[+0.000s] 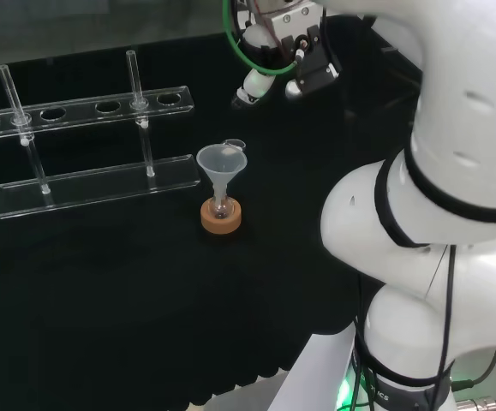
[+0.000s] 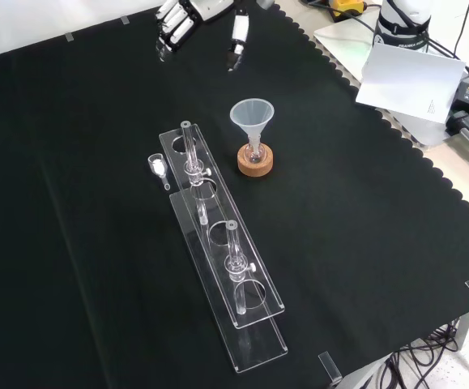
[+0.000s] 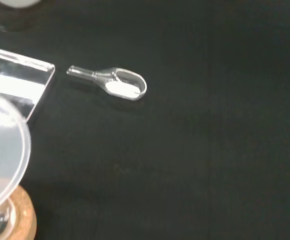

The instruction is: Pick up the weighing funnel.

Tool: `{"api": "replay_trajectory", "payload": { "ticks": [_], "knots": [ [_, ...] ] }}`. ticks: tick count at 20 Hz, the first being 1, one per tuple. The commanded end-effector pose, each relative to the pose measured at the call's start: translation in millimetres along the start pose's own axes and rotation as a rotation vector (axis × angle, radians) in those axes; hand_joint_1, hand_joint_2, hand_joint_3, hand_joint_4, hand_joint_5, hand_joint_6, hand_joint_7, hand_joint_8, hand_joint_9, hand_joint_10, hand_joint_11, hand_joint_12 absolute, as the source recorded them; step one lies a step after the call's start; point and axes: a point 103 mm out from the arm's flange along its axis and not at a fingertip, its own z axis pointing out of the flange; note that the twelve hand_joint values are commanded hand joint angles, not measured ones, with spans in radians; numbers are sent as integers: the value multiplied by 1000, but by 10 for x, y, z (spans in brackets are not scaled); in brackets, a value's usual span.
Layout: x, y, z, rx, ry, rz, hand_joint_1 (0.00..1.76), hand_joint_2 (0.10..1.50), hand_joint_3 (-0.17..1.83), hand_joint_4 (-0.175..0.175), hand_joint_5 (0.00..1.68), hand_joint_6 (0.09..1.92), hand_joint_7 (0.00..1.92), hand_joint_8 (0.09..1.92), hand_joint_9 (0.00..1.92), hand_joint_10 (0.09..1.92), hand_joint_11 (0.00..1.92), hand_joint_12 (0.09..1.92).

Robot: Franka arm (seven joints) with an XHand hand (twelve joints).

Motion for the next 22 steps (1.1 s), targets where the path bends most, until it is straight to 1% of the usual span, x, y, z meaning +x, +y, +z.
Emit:
{"api": "replay_trajectory", "payload": {
  "ticks": [1,6,11,16,22],
  "knots": [
    [-247,665,145,43,-14,3,745,720,262,-38,475,87,282,668,484,625,303,1351],
    [-264,983,335,73,-17,-13,792,699,322,-34,527,87,328,662,531,595,328,1336],
    [-270,1195,519,92,-17,-23,822,673,376,-30,563,87,365,658,559,577,347,1326],
    [-238,1327,680,109,-9,-41,834,664,394,-28,590,87,388,662,575,575,363,1325],
    [-203,1421,899,121,-3,-54,842,644,436,-27,609,87,409,657,595,561,378,1312]
  ]
}}
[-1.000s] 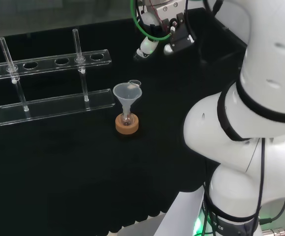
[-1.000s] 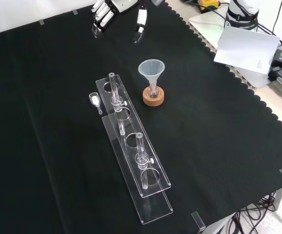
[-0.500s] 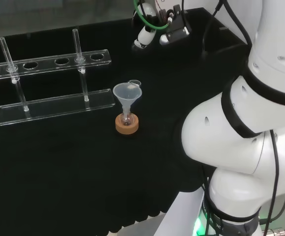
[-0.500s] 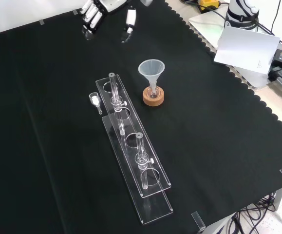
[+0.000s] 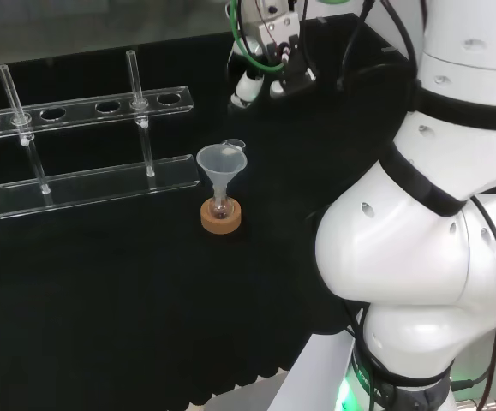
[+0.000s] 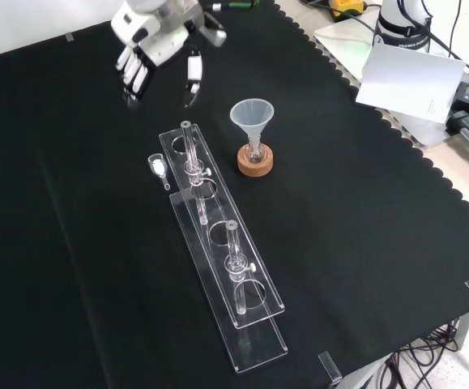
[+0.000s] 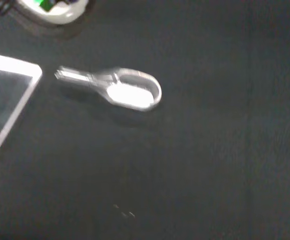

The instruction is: Pick up the weighing funnel.

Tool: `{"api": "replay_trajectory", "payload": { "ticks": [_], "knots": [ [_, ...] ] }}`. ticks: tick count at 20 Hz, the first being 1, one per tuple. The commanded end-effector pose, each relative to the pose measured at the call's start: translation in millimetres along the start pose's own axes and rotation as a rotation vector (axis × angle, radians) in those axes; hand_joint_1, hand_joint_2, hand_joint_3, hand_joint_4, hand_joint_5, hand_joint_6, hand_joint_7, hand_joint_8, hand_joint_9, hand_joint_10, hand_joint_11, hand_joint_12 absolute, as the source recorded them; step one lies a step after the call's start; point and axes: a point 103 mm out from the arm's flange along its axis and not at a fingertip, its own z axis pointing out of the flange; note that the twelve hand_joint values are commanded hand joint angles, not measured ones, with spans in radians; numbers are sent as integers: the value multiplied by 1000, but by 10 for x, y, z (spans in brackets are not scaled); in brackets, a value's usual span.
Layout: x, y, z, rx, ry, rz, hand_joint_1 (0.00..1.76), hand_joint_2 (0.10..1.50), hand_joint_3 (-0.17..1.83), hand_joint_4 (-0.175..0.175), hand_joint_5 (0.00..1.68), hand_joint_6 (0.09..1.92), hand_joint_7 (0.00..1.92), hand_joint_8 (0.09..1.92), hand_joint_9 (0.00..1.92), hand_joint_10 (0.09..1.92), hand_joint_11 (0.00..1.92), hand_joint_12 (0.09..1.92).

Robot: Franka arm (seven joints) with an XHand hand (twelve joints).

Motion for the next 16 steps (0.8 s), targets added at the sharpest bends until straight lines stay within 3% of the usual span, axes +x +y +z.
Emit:
{"api": "replay_trajectory", "payload": {
  "ticks": [1,16],
  "knots": [
    [-181,339,351,31,-57,16,844,636,451,-27,609,90,411,655,598,556,379,1311],
    [-104,572,751,29,-52,7,893,611,497,-27,633,119,430,657,621,549,395,1306]
  ]
}}
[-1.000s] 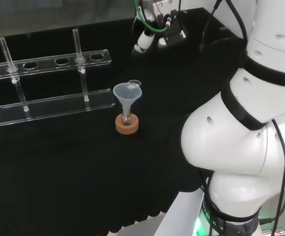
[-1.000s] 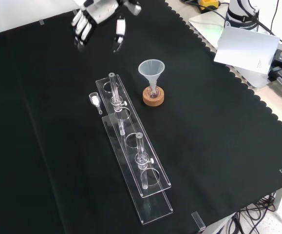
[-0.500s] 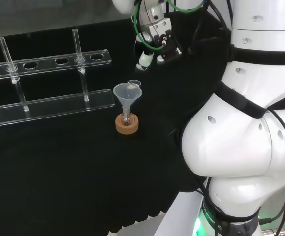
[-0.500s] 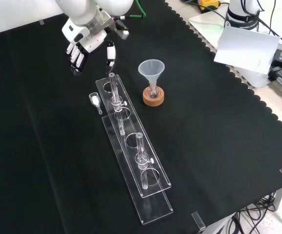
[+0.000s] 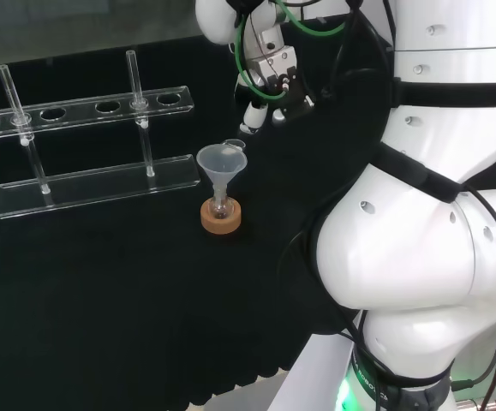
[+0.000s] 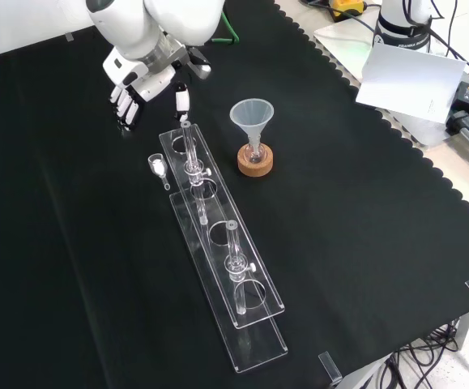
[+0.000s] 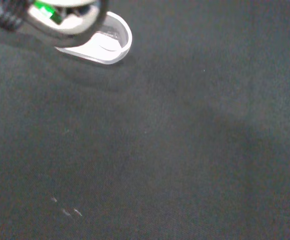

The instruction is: Pick up the weighing funnel.

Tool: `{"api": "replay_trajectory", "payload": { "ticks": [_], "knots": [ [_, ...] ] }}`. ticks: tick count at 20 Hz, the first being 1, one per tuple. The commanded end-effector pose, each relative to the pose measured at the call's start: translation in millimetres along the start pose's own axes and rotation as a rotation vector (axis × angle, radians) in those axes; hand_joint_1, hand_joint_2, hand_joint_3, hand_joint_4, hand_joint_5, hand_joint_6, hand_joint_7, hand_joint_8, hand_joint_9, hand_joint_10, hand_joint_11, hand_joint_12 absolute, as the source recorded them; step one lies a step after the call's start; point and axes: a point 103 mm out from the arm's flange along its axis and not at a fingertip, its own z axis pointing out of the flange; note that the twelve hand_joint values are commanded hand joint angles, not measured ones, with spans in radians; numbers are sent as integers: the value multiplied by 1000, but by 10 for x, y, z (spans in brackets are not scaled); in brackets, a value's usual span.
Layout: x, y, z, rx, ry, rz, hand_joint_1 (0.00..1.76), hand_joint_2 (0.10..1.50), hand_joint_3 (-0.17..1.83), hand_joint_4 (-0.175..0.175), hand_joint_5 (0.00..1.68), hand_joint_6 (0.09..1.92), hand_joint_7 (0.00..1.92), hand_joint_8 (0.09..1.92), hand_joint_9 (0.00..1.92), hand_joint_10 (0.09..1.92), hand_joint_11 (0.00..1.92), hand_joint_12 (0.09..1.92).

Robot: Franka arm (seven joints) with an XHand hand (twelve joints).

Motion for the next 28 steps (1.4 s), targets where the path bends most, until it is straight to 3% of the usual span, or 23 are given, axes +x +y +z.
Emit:
{"api": "replay_trajectory", "payload": {
  "ticks": [1,13,18,28],
  "knots": [
    [52,106,148,3,-2,-2,894,610,499,-26,637,121,432,657,622,549,395,1305],
    [162,254,291,7,-17,-1,899,589,548,-21,691,211,474,659,657,539,418,1287],
    [219,272,329,-5,-16,-8,909,567,589,-16,613,489,492,657,680,521,430,1287],
    [313,311,392,-22,-31,-8,917,555,606,-14,586,605,504,663,695,524,440,1286]
  ]
}}
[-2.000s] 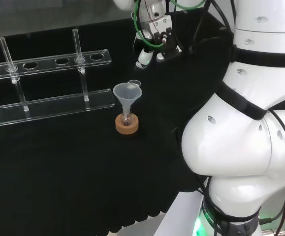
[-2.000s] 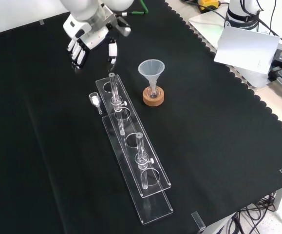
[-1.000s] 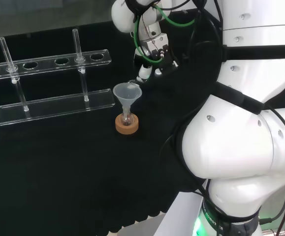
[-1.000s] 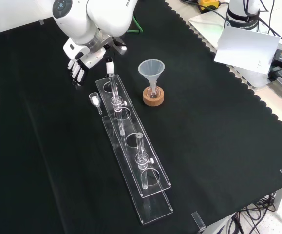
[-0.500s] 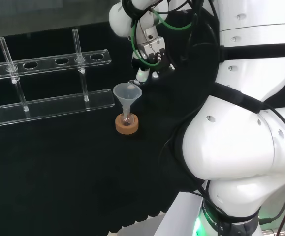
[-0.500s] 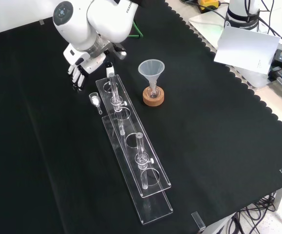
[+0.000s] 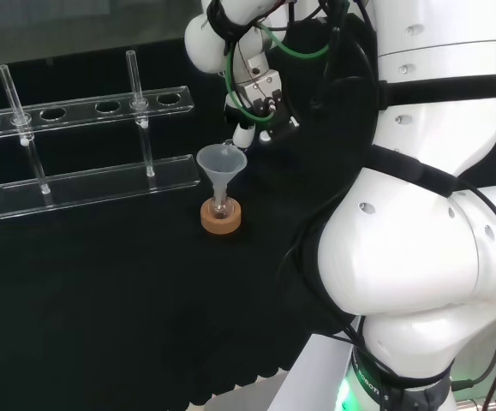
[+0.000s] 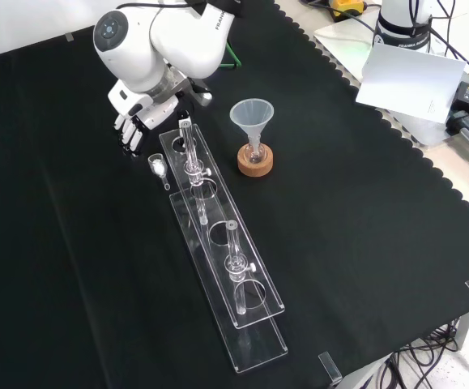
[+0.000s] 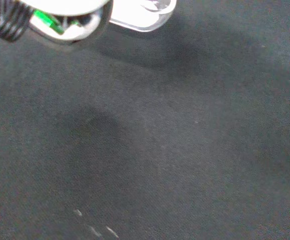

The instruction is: Pick up the weighing funnel.

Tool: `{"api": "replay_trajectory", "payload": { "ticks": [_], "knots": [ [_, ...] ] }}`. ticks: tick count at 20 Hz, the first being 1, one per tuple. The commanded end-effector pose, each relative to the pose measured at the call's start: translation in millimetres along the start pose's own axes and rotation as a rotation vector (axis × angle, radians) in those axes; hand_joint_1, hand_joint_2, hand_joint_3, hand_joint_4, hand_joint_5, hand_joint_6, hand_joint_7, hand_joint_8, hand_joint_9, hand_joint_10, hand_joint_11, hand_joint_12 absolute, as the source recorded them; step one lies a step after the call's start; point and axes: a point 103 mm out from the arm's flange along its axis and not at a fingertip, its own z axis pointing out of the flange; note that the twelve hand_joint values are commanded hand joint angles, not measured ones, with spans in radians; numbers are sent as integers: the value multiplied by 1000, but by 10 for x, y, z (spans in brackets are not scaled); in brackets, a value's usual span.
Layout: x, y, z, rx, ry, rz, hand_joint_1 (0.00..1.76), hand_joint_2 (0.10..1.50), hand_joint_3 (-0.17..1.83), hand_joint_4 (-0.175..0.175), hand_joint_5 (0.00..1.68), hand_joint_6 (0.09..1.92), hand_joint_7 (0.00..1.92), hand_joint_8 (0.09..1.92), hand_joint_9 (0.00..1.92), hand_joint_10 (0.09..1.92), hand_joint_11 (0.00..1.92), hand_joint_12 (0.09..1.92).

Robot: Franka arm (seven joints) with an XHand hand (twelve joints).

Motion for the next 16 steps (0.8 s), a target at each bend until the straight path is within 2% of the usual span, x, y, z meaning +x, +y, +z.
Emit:
{"api": "replay_trajectory", "payload": {
  "ticks": [1,16],
  "knots": [
    [25,8,42,-8,1,-4,918,555,607,-14,585,609,504,663,696,524,440,1285],
    [126,100,129,-13,-25,-6,926,553,613,-13,590,644,497,667,696,525,446,1284]
  ]
}}
